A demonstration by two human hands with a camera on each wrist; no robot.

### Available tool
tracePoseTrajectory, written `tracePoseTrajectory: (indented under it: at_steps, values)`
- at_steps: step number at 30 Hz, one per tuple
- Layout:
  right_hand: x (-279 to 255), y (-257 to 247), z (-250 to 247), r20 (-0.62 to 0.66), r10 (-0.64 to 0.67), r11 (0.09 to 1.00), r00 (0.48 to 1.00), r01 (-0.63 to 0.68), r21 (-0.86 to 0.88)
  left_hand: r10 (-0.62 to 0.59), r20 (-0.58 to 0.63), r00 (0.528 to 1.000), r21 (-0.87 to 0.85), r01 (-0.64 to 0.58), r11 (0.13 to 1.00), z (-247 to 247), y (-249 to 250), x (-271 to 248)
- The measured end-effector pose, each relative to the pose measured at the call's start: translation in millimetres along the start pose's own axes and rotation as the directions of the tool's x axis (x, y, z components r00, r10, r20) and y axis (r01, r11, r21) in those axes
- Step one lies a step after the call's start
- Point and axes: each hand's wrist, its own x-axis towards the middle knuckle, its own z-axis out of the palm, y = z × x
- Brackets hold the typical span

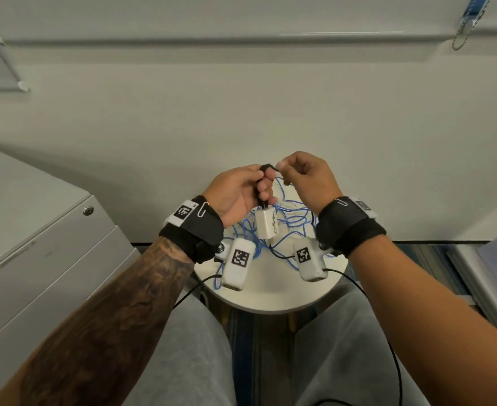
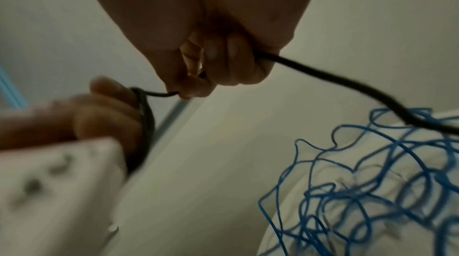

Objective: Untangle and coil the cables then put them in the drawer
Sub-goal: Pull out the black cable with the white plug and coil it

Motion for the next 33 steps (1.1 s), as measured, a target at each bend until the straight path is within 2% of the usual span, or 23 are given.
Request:
tracePoseTrajectory:
  at_steps: [2, 4, 7, 10, 14, 16, 18, 20, 22, 23, 26, 30, 33]
  values:
    - [-5, 11, 8, 0.033, 0.027, 1.0, 0.999, -0.028, 0.003, 0.024, -0.02, 1.0, -0.254, -0.028, 0.967, -4, 1, 4]
    - [-13, 22, 16, 0.091, 0.045, 0.999, 0.995, -0.043, -0.03, 0.057, -0.132, 0.99, -0.446, -0.111, 0.888, -15, 4, 12]
    - [-26, 33, 25, 0.203, 0.079, 0.988, 0.976, -0.049, -0.147, 0.038, -0.283, 0.958, -0.56, -0.197, 0.804, -33, 2, 22]
    - [-34, 29, 29, 0.24, 0.087, 0.984, 0.967, -0.046, -0.172, 0.046, -0.372, 0.927, -0.532, -0.253, 0.808, -42, -6, 29]
    - [-42, 18, 28, 0.327, 0.043, 0.972, 0.944, 0.037, -0.233, 0.061, -0.473, 0.879, -0.502, -0.326, 0.801, -48, -9, 36]
    - [-45, 11, 27, 0.36, 0.017, 0.968, 0.933, 0.075, -0.24, 0.099, -0.521, 0.848, -0.379, -0.333, 0.864, -50, -14, 38]
    - [-44, 0, 22, 0.359, -0.013, 0.972, 0.933, 0.096, -0.215, 0.174, -0.544, 0.821, -0.168, -0.31, 0.936, -49, -20, 38]
    - [-39, -13, 13, 0.315, -0.044, 0.985, 0.948, 0.094, -0.145, 0.266, -0.518, 0.813, 0.132, -0.231, 0.964, -45, -25, 34]
    - [-31, -24, 4, 0.27, -0.081, 0.992, 0.959, 0.103, -0.067, 0.305, -0.425, 0.852, 0.384, -0.135, 0.913, -37, -26, 26]
    - [-27, -28, 1, 0.25, -0.098, 0.991, 0.963, 0.116, -0.059, 0.282, -0.369, 0.885, 0.425, -0.109, 0.899, -32, -26, 22]
    - [-15, -34, -7, 0.157, -0.122, 0.984, 0.98, 0.14, -0.109, 0.188, -0.193, 0.963, 0.442, -0.086, 0.893, -18, -24, 9]
    - [-2, -23, -13, 0.077, -0.055, 0.99, 0.996, 0.064, -0.127, 0.157, -0.092, 0.983, 0.4, -0.108, 0.91, -8, -21, -1]
    - [-4, -7, -7, 0.059, -0.012, 0.998, 0.998, 0.016, -0.057, 0.099, -0.064, 0.993, 0.226, -0.082, 0.971, -3, -14, -5]
